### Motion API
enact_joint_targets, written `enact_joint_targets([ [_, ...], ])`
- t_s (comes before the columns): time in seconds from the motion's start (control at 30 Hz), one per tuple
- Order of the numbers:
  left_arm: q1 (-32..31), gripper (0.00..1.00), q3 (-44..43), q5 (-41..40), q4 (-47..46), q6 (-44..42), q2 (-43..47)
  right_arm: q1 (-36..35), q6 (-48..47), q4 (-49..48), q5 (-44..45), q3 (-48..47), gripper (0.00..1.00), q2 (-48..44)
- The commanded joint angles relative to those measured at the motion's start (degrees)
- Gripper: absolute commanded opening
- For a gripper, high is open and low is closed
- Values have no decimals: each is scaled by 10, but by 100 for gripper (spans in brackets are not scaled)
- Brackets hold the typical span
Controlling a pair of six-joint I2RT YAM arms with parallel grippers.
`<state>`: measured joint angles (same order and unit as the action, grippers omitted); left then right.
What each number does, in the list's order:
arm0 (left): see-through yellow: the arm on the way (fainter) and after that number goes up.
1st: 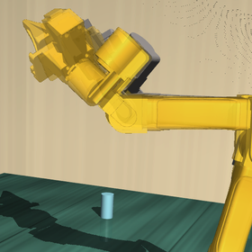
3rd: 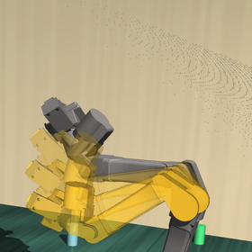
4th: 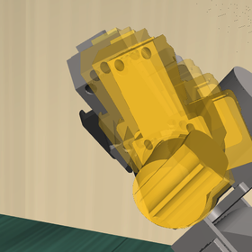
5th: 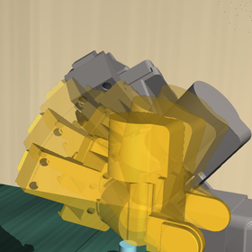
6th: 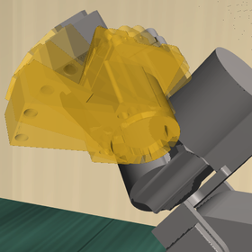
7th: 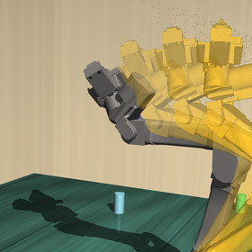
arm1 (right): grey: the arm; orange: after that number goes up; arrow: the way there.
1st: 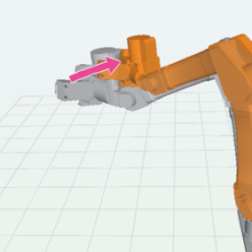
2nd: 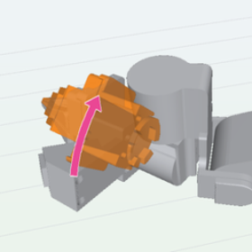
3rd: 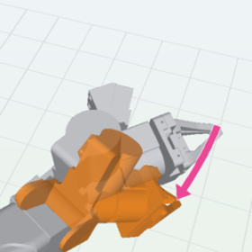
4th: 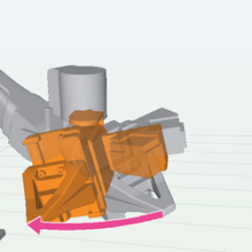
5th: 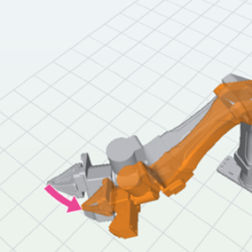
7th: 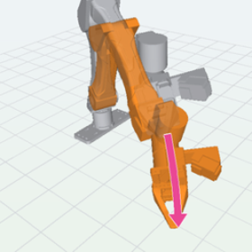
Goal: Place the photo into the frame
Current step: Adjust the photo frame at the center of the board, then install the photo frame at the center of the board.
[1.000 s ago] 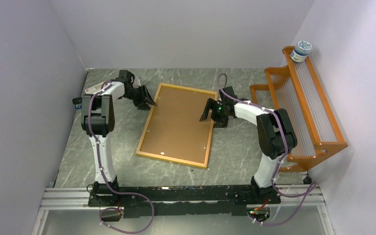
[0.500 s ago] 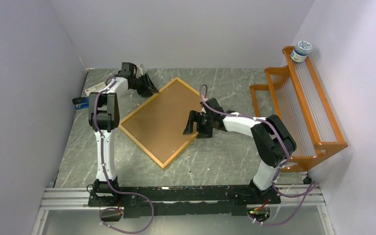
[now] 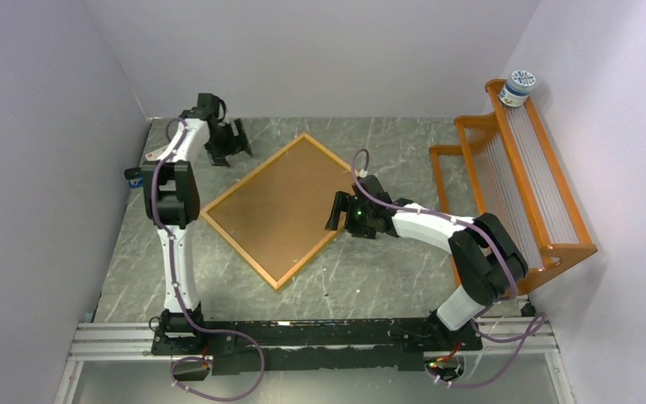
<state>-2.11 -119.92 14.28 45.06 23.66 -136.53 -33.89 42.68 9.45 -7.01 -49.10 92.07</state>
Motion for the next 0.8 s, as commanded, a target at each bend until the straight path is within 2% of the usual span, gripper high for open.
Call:
enact_joint_targets([
  [0.0, 15, 89, 9, -95, 62, -10, 112, 1, -5, -2, 83, -17, 91, -46],
  [0.2, 31, 92, 188, -142, 52, 25, 263, 12, -55, 50, 220, -75, 91, -67],
  [0.3, 43, 92, 284, -227, 47, 70, 333, 43, -86, 55, 244, -123, 91, -29],
  [0.37, 53, 92, 348, -241, 23, 92, 374, 71, -95, 60, 237, -173, 91, 8],
  [0.53, 68, 91, 465, -179, -12, 114, 440, 133, -125, 60, 176, -282, 91, 109],
  [0.77, 71, 86, 548, -70, -43, 132, 444, 144, -170, 182, 147, -464, 87, 276],
])
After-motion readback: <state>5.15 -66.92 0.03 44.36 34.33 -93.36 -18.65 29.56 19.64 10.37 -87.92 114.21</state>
